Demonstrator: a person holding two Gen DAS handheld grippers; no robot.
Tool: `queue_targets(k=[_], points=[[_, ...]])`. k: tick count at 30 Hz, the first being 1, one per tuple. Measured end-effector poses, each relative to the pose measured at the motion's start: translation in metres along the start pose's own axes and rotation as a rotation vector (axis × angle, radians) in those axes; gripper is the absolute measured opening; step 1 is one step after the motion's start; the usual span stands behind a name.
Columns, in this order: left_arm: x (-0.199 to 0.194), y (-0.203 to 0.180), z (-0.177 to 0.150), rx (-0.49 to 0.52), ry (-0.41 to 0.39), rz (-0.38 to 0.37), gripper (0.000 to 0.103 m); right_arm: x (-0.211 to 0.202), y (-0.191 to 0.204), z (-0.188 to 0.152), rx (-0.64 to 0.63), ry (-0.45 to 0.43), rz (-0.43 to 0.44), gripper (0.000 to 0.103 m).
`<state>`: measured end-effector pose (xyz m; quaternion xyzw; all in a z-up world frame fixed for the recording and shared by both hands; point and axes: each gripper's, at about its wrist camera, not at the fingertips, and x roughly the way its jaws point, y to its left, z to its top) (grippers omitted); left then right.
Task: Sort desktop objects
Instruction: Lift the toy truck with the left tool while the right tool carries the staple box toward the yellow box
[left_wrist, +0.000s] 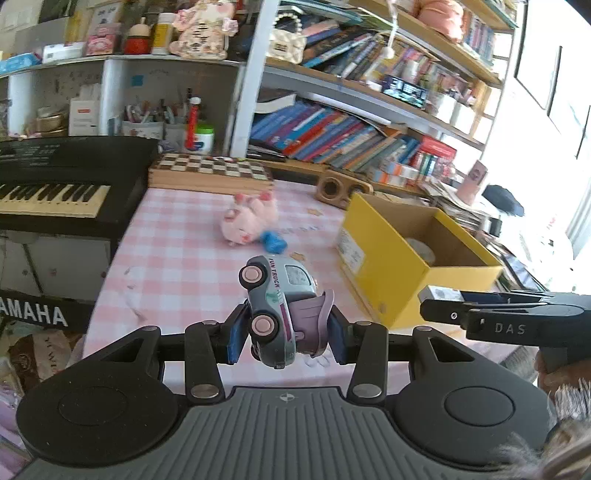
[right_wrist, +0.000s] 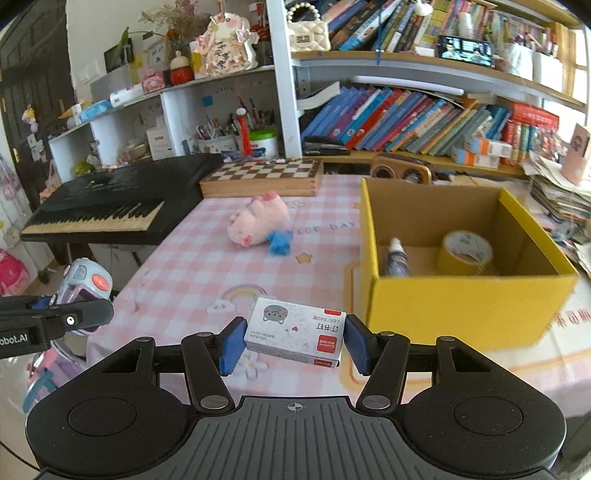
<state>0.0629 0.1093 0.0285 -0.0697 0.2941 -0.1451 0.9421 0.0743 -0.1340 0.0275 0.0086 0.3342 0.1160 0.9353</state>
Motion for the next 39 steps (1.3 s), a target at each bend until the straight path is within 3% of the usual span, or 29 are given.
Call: queue_targets(k=[10,28,39], points=[[-0.013,-0.030,-0.020,0.043,0.030,-0.098,0.041,-0.031,-0.012,-0.030,0.041,0.016,-0.059,0.057],[0.018,-0.093,-0.024,0.141,0.095,-0.271,0.041,-0.063,-0.062,-0.056,0.137,0.042,-0.190,0.057],[0.041,-0.129,-0.013,0.170,0.103,-0.305,0.041,-0.059,-0.101,-0.051,0.155,0.064,-0.198,0.057]])
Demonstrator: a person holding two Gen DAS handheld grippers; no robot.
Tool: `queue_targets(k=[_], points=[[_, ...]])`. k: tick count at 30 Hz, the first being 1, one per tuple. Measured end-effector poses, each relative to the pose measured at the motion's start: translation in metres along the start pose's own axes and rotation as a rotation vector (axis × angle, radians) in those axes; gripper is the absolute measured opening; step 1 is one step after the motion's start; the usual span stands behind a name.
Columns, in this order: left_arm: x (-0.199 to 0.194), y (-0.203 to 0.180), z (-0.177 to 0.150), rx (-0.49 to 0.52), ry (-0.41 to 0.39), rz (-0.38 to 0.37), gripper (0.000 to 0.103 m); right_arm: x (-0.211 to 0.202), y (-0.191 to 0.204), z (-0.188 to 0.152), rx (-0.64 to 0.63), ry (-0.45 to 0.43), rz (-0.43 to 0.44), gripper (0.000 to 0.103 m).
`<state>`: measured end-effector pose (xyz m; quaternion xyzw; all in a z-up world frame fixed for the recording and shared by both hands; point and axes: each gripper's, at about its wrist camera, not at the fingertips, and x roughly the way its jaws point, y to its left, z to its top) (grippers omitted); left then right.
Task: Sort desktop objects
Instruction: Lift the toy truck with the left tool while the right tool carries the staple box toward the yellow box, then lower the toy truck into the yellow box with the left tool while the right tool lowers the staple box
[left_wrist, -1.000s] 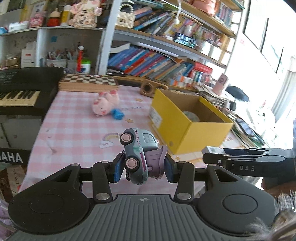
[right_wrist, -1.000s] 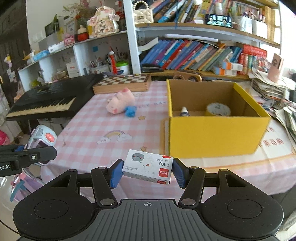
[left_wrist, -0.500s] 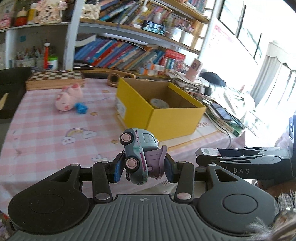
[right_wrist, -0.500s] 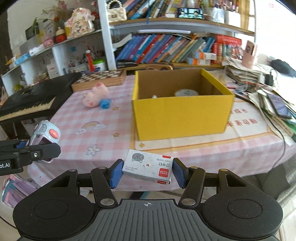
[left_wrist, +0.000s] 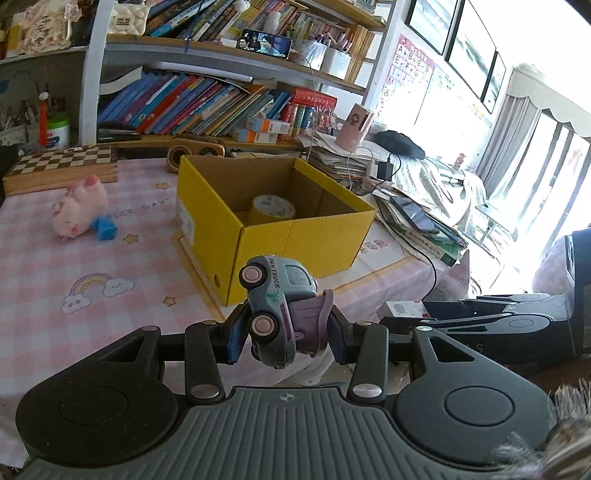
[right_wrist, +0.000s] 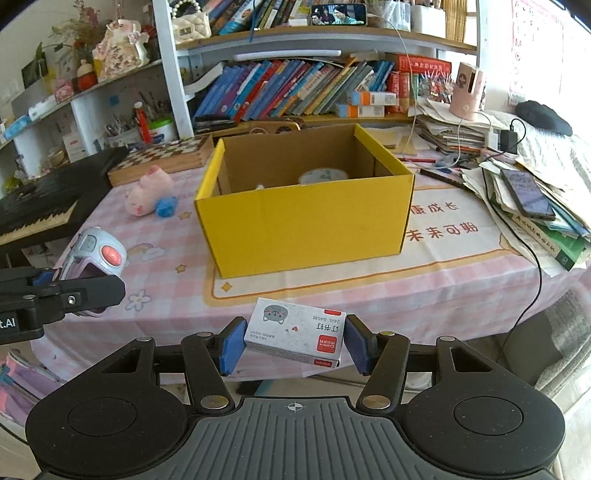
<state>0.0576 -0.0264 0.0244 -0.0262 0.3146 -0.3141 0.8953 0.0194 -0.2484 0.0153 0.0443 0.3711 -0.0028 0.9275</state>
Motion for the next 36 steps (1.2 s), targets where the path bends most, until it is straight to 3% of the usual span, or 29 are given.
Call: queue_targets(k=[16,36], points=[[0.055,-0.025,0.037,0.010,-0.006,-0.004,0.041,0.029,-0.046,0.041,-0.001,-0.002,0.037,0.057],[0.131,-0.036,0.099,0.006,-0.049,0.111,0.041,0.072,-0.071,0.127,-0.116,-0.113,0.175,0.057]])
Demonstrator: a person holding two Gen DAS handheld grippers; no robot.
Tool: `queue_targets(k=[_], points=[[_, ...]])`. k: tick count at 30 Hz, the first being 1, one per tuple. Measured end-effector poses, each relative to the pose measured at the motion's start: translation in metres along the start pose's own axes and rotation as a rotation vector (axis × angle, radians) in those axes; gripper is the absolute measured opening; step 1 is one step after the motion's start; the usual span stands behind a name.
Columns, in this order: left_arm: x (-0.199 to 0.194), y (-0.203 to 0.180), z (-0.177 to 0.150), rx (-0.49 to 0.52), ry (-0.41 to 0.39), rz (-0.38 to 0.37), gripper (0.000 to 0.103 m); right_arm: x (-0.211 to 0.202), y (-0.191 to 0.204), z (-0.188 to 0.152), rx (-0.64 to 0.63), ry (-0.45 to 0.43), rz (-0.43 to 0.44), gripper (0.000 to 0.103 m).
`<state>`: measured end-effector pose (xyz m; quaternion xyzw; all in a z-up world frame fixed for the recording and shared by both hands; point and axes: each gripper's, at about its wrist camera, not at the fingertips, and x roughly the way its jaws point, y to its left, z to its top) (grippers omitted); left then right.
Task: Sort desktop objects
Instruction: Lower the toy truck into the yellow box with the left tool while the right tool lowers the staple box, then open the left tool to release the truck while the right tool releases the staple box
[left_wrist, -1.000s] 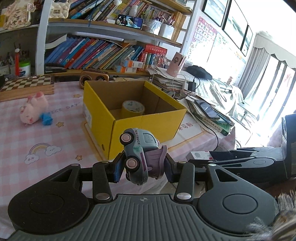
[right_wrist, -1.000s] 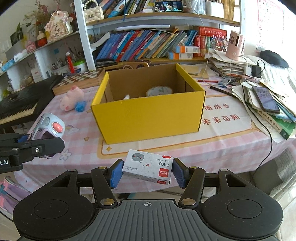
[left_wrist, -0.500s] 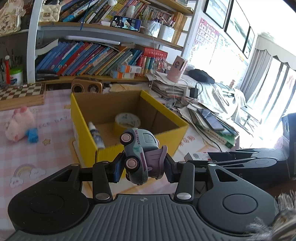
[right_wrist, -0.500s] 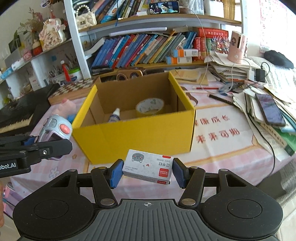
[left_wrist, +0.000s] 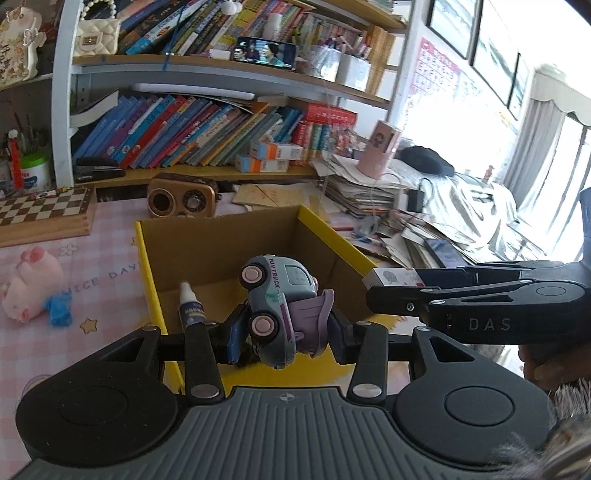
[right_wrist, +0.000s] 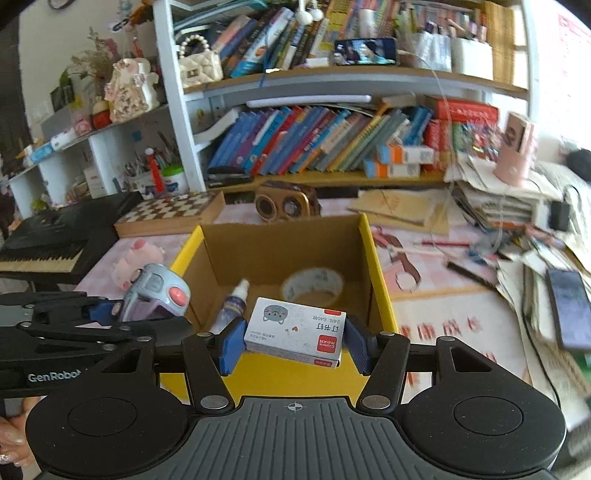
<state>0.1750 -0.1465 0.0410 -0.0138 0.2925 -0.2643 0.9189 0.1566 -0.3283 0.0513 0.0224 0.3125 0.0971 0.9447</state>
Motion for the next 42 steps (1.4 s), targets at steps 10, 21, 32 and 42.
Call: queue_targets(k=[10,21,32,42], points=[[0.047,0.007,0.009,0.025,0.060,0.115,0.041,0.051,-0.008,0.029,-0.075,0.020,0.066,0.057],[0.085,0.004,0.002,0.090,0.169,0.176,0.041,0.115,-0.005,0.027,-0.206,0.166,0.110,0.057],[0.097,0.002,0.002,0.053,0.231,0.119,0.041,0.146,-0.009,0.024,-0.250,0.290,0.127,0.058],[0.094,0.000,0.001,0.055,0.206,0.140,0.043,0.146,-0.013,0.025,-0.212,0.294,0.153,0.059]])
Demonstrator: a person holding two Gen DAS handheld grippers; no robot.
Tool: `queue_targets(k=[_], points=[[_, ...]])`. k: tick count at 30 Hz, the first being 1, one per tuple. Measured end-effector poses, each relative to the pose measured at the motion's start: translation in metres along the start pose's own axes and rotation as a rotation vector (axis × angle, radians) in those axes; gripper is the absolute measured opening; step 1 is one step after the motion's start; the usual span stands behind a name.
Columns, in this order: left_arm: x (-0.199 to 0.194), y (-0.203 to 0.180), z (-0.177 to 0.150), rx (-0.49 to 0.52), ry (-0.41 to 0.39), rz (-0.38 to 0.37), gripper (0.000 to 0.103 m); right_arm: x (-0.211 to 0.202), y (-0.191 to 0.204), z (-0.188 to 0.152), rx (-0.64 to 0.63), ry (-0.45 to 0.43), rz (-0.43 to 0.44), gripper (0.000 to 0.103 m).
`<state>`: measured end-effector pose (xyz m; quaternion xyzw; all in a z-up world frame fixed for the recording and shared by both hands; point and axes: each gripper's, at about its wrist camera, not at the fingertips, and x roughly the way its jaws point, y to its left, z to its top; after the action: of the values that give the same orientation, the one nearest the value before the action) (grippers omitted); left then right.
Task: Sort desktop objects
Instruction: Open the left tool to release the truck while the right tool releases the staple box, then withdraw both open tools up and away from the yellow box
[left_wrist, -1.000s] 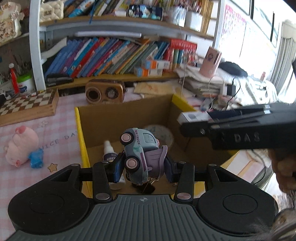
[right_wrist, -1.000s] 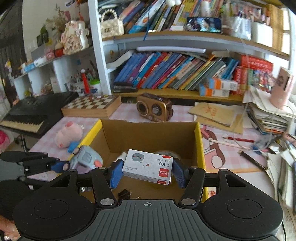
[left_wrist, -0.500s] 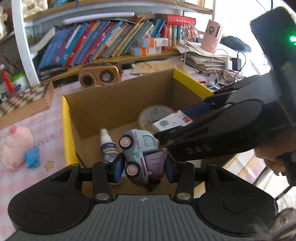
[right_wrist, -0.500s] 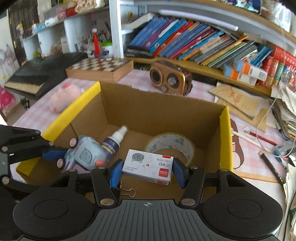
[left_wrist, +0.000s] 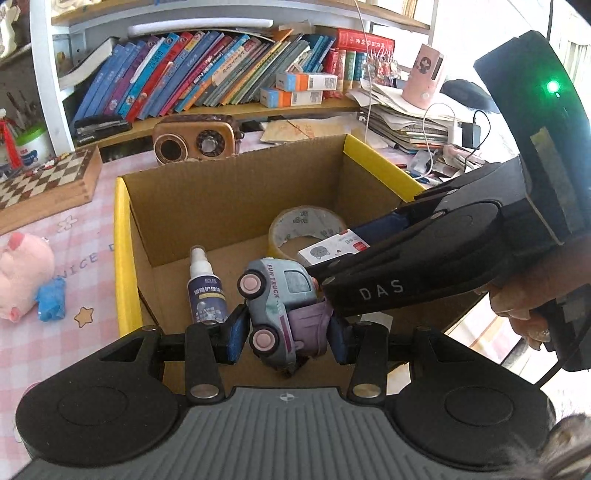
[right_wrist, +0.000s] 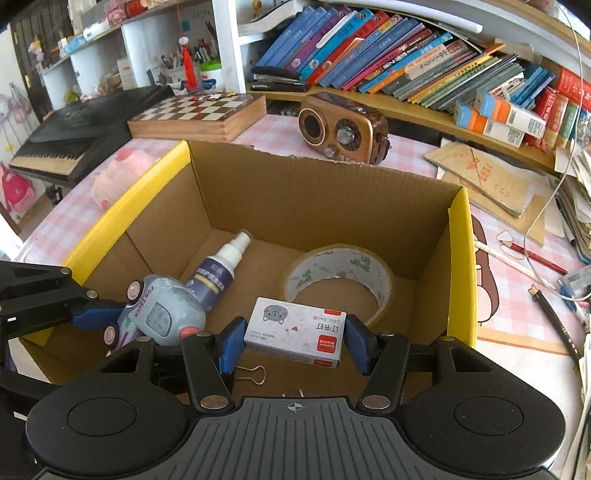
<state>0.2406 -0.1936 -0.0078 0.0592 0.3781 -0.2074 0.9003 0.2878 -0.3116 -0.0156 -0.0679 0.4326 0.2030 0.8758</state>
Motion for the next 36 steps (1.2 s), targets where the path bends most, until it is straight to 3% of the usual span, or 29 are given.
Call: queue_targets(k=[3,5,21,31,36], points=[[-0.008,-0.001,-0.001,-0.018,-0.033,-0.020,0.056,-0.005,0.000,-0.003,0.018,-0.016,0.009,0.059],[-0.014,-0.003,-0.001,-0.021,-0.058,-0.030,0.079,-0.008,0.002,-0.005,0.015,-0.022,0.005,0.059],[-0.080,0.015,-0.019,-0.139,-0.197,0.049,0.084,-0.076,0.011,-0.017,0.102,-0.248,-0.066,0.059],[-0.120,0.037,-0.049,-0.173,-0.235,0.118,0.086,-0.110,0.022,-0.051,0.185,-0.306,-0.170,0.059],[-0.134,0.047,-0.068,-0.178,-0.229,0.127,0.088,-0.118,0.038,-0.071,0.195,-0.304,-0.233,0.067]])
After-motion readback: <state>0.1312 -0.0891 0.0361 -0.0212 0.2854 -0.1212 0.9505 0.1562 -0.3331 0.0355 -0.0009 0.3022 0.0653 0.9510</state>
